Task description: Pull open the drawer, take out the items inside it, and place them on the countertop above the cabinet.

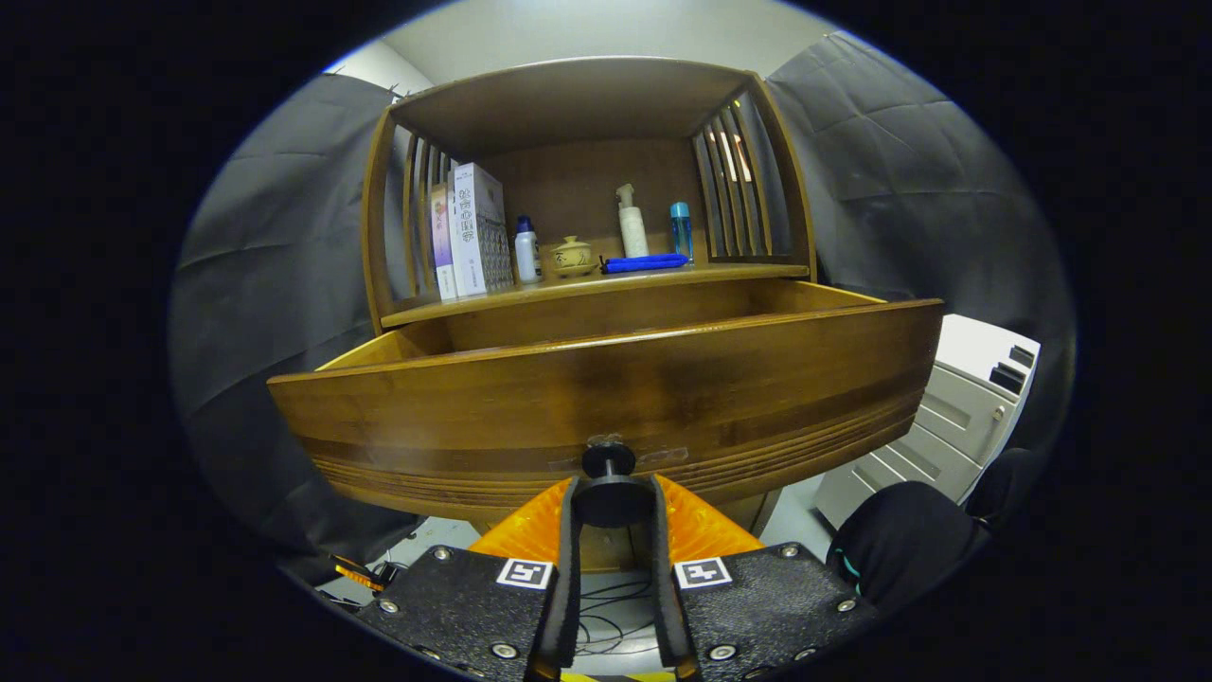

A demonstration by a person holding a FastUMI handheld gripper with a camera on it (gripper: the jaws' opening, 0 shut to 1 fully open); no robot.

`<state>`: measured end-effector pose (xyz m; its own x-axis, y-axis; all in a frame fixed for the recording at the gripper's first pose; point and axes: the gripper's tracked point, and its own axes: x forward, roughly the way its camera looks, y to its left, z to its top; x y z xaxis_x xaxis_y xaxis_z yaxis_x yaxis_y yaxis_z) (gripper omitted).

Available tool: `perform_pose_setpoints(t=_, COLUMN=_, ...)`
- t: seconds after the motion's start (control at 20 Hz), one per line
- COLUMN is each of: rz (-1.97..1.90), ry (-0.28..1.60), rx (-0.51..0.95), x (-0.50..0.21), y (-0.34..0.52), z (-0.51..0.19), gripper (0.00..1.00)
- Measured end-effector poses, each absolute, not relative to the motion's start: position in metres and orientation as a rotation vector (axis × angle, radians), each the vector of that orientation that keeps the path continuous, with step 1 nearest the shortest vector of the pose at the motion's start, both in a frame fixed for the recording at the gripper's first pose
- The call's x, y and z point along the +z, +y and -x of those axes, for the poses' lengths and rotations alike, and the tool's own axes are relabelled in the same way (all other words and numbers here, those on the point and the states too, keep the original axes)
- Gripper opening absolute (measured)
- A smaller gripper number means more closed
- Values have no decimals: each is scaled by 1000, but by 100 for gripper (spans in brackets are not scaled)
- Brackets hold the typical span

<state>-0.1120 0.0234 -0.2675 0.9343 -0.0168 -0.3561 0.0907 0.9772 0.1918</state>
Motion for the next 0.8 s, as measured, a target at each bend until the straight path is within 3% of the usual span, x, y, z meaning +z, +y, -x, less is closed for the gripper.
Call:
perform_pose_setpoints(t=0.5, rz=-218, ry=356, rx=-36, x=-267, y=28, z=131, gripper=33)
perform_pose_setpoints(t=0.65, rz=-242, ry=358, rx=-17, x=-263, y=33, z=130, gripper=45)
perform_pose_setpoints(t=0.8, rz=-273, ry=272, rx=38, x=-230, y=38, z=125, gripper=64)
